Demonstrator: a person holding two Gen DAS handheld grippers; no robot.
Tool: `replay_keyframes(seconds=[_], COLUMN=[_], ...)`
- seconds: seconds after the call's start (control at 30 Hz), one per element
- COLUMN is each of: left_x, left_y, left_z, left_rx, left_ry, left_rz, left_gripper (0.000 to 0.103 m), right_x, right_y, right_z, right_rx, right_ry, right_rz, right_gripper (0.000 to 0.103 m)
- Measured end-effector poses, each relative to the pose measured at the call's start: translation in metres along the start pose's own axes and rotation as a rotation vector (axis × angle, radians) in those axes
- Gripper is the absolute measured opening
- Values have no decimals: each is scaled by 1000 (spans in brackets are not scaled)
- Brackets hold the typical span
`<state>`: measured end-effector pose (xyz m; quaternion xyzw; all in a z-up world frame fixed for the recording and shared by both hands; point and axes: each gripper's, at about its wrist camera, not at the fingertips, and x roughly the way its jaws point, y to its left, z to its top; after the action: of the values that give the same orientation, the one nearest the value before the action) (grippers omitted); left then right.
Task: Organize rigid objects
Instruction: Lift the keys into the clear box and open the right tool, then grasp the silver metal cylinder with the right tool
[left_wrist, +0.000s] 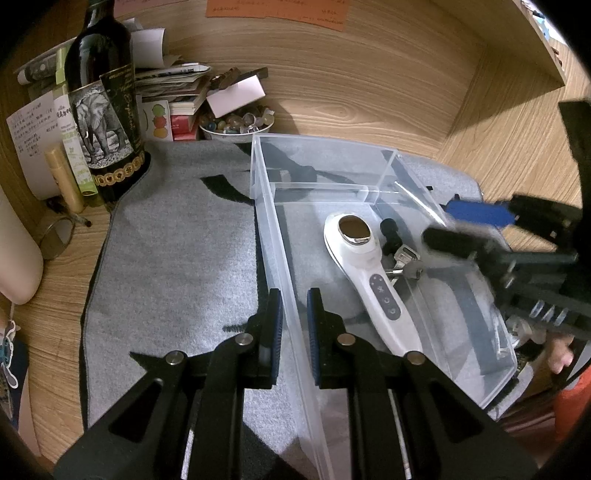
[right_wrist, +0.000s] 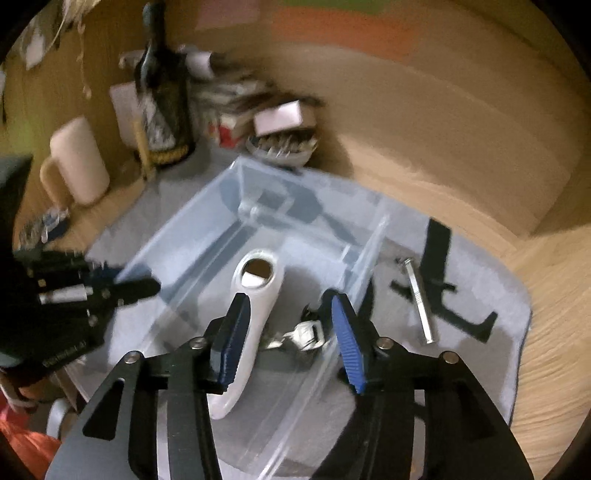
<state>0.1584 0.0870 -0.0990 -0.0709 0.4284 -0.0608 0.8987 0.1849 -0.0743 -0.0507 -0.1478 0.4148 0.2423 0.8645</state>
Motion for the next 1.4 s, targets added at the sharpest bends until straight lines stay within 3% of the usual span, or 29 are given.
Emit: replay_keyframes(seconds=[0.23,0.37,0.77,1.13,1.27,1.33,1.4], left_x=[0,0,0,-1,-1,-1,-1], left_y=[-2,0,-2,-2,-2,-3,-4], left_z=[0,0,0,-1,-1,-1,-2], left_rx=[1,-1,0,-1,0,0,1], left_ry=[0,0,0,1,1,1,1], left_rz=[0,0,2,3,7,7,9], left_gripper=[13,13,13,13,13,13,13], right_x=[-18,-16,56,98,104,102,100], right_y=[-48,-75,-123,-128,-126,-123,-119], right_z=[15,15,-5,-16,-20,-20,-20], right_rx=[150,218,348,327,307,294,270], right_ry=[-76,-75,105,235,244,240,236], right_rz=[-69,-116,-111,-89,-97,-95,-93], right_gripper=[48,48,48,47,41,20,14])
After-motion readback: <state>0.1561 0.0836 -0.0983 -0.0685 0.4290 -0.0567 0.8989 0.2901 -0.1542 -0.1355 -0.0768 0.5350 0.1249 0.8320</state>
